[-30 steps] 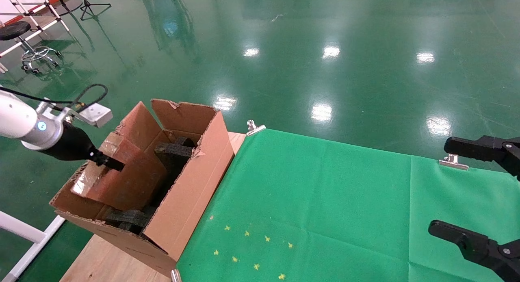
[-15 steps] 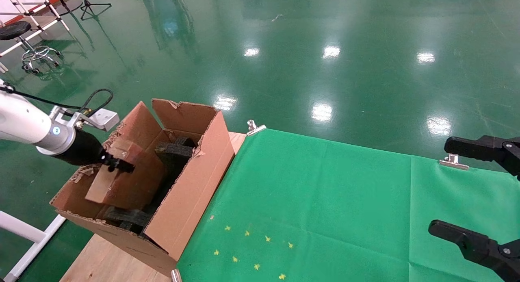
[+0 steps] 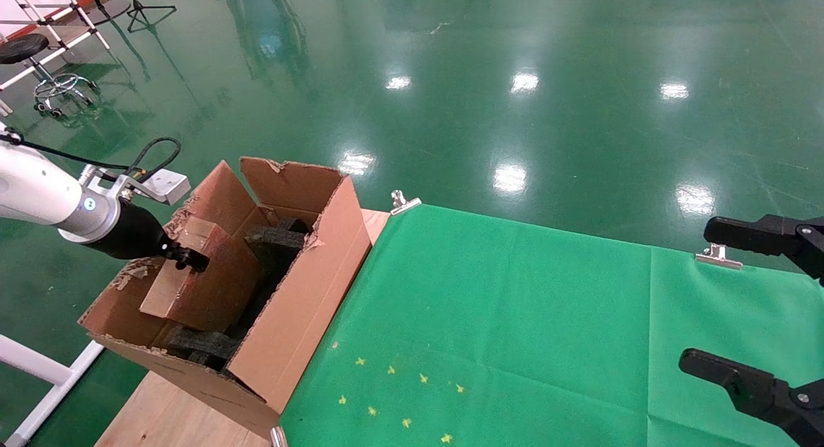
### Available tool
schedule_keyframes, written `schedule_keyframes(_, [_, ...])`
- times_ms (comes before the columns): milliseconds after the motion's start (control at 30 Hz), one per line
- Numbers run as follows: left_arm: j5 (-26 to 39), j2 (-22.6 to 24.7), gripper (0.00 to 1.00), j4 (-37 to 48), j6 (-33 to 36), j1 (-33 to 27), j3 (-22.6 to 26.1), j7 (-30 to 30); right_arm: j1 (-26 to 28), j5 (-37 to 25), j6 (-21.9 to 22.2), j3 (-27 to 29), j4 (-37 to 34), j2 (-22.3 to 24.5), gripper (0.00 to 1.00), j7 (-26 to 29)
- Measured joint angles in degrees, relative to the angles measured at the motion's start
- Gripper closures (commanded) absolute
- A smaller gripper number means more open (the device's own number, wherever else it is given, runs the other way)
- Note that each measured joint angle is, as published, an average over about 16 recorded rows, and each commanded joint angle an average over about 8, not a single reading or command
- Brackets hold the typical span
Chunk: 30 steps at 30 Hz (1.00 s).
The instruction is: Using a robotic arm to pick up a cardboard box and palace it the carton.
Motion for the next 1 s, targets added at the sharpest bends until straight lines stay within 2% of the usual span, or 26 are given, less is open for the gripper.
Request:
schedule_keyframes(467, [-0.77, -0.43, 0.00, -1.30, 1.03, -0.74, -0.46, 0.90, 0.00, 0.00, 0.00, 0.00, 0.00, 0.00, 0.00, 0.00])
schedule_keyframes(1000, [-9.35, -3.91, 0.00, -8.87, 7.86, -4.87, -5.65, 5.94, 0.00, 0.00, 0.01, 0.00, -0.01, 0.01, 0.00, 0.00])
